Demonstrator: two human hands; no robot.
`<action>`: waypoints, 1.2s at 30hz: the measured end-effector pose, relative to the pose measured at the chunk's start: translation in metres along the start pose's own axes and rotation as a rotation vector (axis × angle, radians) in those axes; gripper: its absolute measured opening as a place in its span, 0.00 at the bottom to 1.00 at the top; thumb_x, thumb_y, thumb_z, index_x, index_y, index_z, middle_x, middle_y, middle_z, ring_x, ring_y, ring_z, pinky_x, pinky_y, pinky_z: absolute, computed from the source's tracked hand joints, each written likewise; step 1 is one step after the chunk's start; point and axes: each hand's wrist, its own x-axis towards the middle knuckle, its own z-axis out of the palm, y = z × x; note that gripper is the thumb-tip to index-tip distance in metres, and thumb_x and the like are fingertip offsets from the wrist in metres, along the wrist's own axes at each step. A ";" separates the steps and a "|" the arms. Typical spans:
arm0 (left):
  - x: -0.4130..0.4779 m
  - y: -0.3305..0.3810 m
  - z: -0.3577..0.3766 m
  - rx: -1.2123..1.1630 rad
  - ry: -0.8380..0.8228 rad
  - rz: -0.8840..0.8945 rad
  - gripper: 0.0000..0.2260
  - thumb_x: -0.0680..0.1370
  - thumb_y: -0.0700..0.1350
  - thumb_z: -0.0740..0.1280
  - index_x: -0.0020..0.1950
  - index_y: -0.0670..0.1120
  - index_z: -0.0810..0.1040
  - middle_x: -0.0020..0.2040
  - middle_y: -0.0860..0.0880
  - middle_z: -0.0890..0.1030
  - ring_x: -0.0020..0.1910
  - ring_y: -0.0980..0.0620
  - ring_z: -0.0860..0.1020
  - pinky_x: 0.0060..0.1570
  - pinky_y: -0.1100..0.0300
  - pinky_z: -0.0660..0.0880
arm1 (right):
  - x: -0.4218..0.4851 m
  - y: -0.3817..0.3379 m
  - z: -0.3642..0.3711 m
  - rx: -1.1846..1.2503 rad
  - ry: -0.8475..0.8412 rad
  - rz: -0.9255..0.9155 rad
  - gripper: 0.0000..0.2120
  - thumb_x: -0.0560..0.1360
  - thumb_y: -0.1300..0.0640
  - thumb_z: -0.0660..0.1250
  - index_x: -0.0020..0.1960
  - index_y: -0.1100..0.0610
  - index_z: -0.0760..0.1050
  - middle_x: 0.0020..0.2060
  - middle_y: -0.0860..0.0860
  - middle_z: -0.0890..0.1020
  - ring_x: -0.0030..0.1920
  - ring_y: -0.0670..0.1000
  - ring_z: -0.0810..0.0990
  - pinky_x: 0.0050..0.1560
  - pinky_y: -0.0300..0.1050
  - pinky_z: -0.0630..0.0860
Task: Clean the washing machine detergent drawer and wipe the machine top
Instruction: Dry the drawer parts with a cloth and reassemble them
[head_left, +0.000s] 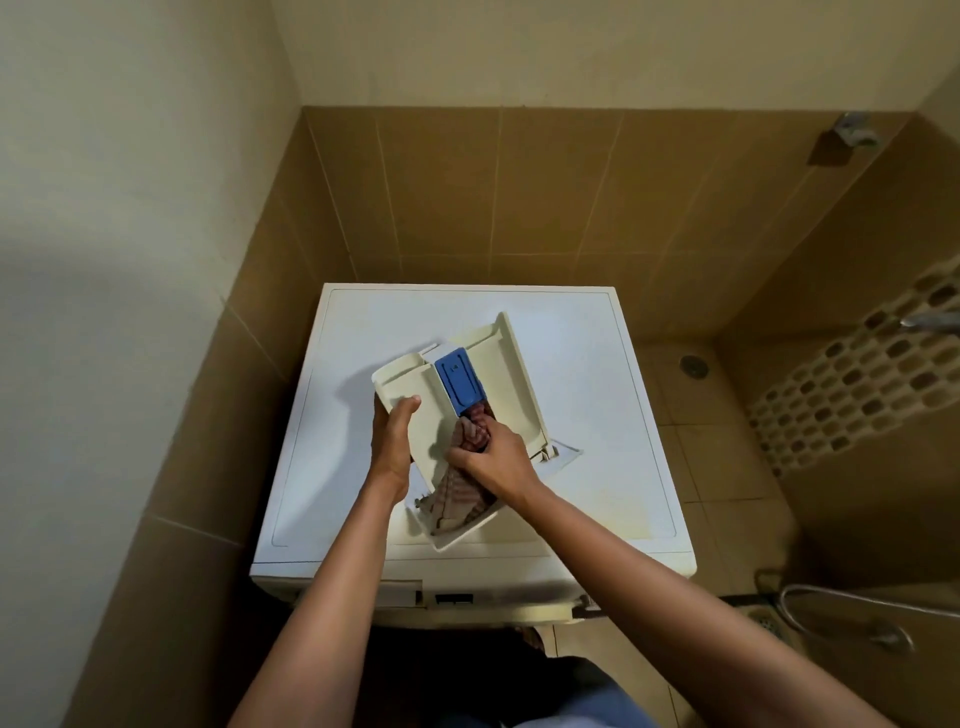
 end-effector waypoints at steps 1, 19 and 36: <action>0.001 0.002 -0.001 0.021 -0.008 0.010 0.17 0.68 0.53 0.66 0.57 0.53 0.75 0.52 0.48 0.80 0.54 0.47 0.78 0.55 0.50 0.74 | 0.001 0.001 -0.003 -0.021 -0.048 0.011 0.12 0.69 0.53 0.72 0.51 0.52 0.74 0.44 0.48 0.80 0.46 0.50 0.78 0.46 0.39 0.74; -0.002 0.001 0.013 0.055 0.157 0.063 0.16 0.64 0.62 0.61 0.46 0.57 0.76 0.50 0.44 0.80 0.56 0.38 0.76 0.59 0.40 0.72 | 0.000 -0.006 -0.009 -0.923 -0.083 -0.106 0.13 0.76 0.54 0.65 0.57 0.61 0.73 0.50 0.59 0.81 0.50 0.61 0.80 0.43 0.47 0.73; 0.002 0.009 0.010 0.067 0.092 0.035 0.18 0.66 0.59 0.62 0.53 0.54 0.75 0.52 0.47 0.79 0.56 0.43 0.76 0.59 0.46 0.73 | -0.015 -0.021 -0.042 0.389 0.631 -0.165 0.22 0.72 0.68 0.68 0.60 0.56 0.61 0.52 0.51 0.75 0.46 0.38 0.75 0.42 0.28 0.76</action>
